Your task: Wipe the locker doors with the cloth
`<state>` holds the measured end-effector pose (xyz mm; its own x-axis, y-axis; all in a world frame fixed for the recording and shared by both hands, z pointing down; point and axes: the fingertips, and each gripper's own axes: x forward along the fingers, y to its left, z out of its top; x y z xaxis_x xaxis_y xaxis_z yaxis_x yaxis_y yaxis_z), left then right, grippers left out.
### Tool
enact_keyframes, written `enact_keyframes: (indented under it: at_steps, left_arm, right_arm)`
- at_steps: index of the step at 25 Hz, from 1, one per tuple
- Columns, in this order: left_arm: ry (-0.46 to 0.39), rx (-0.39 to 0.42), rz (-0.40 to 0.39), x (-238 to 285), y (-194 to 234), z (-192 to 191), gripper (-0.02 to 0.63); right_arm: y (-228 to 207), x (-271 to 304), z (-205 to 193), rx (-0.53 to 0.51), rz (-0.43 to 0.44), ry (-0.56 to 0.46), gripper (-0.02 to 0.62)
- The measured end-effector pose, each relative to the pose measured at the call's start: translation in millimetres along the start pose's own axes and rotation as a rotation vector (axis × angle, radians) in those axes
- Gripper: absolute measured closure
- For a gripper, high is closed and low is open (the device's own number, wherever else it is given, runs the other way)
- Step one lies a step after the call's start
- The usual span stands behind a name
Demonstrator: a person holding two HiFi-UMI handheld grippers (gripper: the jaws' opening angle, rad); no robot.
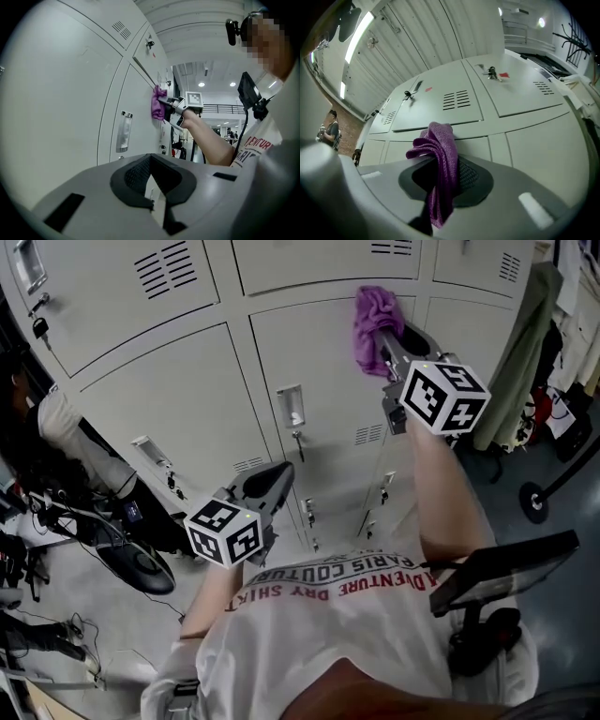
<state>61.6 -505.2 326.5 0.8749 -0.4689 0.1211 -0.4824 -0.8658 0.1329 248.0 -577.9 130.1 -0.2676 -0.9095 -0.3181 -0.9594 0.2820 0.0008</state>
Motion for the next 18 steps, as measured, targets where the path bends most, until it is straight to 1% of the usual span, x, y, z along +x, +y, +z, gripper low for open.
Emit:
enact_keyframes:
  at_steps: [4,8,13,18]
  left_arm:
    - [0.002,-0.002,0.002,1.6,1.3,0.7,0.606]
    - [0.007,-0.006,0.007,4.0,2.7,-1.2,0.607]
    - [0.029,-0.010,0.002,9.2,1.3,-8.5,0.606]
    - [0.026,-0.010,0.018,2.9,4.2,-8.6,0.606]
  right_arm:
    - [-39.3,-14.1,3.1,0.006,-0.079,-0.011,0.540]
    - [-65.6,-23.5,3.5,-0.004,-0.139,-0.017,0.540]
    - [-70.8,-25.5,3.1,0.014,-0.144,-0.027,0.540]
    - [-62.6,-32.5,7.2,0.073,-0.109,-0.047,0.540]
